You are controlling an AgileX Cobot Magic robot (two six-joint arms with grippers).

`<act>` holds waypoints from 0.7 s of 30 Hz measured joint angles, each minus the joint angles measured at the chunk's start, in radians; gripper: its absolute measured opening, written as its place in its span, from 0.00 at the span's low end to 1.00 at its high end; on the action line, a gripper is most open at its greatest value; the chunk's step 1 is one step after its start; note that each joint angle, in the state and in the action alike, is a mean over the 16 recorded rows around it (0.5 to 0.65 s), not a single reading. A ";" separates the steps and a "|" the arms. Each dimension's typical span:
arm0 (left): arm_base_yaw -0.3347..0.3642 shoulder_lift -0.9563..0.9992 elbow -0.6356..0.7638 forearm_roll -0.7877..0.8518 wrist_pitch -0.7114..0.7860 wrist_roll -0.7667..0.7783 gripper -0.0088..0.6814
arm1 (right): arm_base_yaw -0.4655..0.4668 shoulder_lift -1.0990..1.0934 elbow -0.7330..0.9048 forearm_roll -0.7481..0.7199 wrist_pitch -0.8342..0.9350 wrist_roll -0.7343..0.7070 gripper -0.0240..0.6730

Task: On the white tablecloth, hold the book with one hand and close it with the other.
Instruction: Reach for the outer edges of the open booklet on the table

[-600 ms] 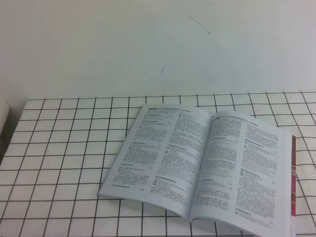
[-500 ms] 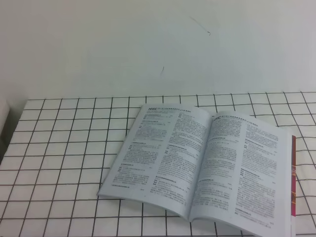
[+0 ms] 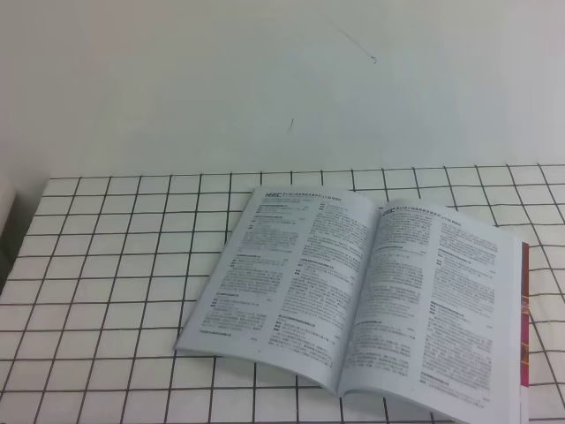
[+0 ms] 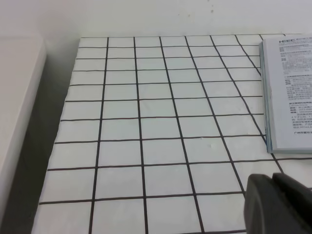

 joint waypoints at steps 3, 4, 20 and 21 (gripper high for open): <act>0.000 0.000 0.000 0.000 0.000 -0.001 0.01 | 0.000 0.000 0.000 0.000 0.000 0.000 0.03; 0.000 0.000 0.000 0.000 0.000 -0.001 0.01 | 0.000 0.000 0.000 0.000 0.000 0.000 0.03; 0.000 0.000 0.000 0.017 0.000 0.000 0.01 | 0.000 0.000 0.000 0.000 0.000 0.000 0.03; 0.000 0.000 0.000 0.018 0.000 0.001 0.01 | 0.000 0.000 0.000 0.000 0.000 0.000 0.03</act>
